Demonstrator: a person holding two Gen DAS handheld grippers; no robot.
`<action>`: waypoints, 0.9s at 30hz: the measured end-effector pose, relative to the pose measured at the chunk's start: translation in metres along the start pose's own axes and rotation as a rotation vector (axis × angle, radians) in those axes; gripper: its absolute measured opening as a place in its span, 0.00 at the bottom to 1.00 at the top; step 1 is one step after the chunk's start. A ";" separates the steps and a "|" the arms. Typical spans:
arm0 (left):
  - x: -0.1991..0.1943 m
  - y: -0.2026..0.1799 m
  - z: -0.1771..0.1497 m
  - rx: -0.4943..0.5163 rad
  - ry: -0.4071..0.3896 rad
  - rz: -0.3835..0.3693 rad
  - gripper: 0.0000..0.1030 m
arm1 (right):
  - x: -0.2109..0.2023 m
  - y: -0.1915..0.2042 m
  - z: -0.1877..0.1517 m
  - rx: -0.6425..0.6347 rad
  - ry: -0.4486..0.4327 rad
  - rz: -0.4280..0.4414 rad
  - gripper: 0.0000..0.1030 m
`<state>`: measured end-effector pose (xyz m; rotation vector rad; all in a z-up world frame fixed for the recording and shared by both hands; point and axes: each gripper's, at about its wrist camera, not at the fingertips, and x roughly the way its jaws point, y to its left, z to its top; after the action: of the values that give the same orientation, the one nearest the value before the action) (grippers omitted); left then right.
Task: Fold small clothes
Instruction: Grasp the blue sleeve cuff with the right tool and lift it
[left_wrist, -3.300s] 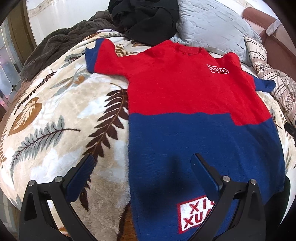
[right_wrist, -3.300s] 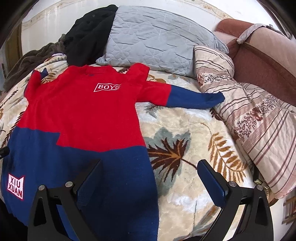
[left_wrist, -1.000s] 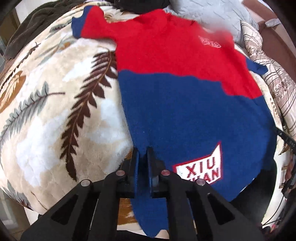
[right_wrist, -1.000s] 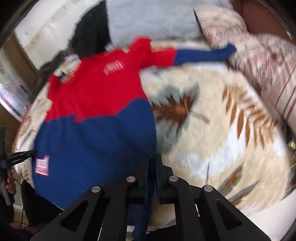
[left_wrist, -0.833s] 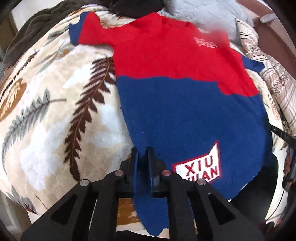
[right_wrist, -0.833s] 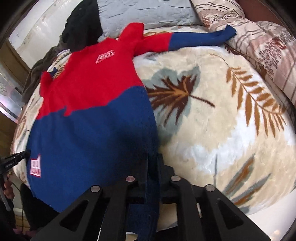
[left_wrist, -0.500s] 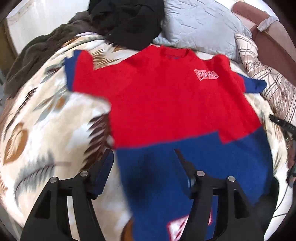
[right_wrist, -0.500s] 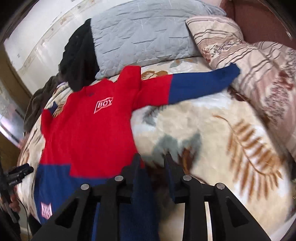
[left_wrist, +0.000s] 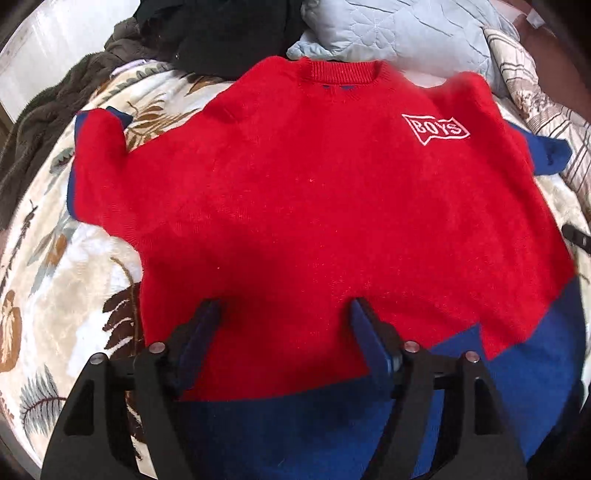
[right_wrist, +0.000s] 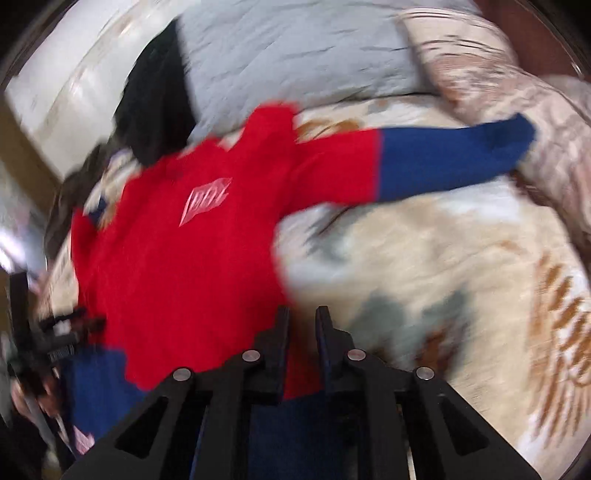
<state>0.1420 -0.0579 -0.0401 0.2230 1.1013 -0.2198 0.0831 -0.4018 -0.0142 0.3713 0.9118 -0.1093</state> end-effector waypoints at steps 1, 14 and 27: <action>-0.002 0.003 0.002 -0.006 0.004 -0.020 0.71 | -0.006 -0.019 0.008 0.052 -0.021 -0.018 0.18; 0.016 0.014 0.043 -0.104 0.031 -0.055 0.72 | 0.000 -0.164 0.078 0.502 -0.178 -0.143 0.38; 0.012 0.011 0.071 -0.081 -0.001 -0.025 0.72 | 0.033 -0.149 0.134 0.427 -0.197 -0.188 0.04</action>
<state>0.2111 -0.0688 -0.0192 0.1371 1.1103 -0.1969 0.1666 -0.5861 -0.0057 0.6582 0.7229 -0.5105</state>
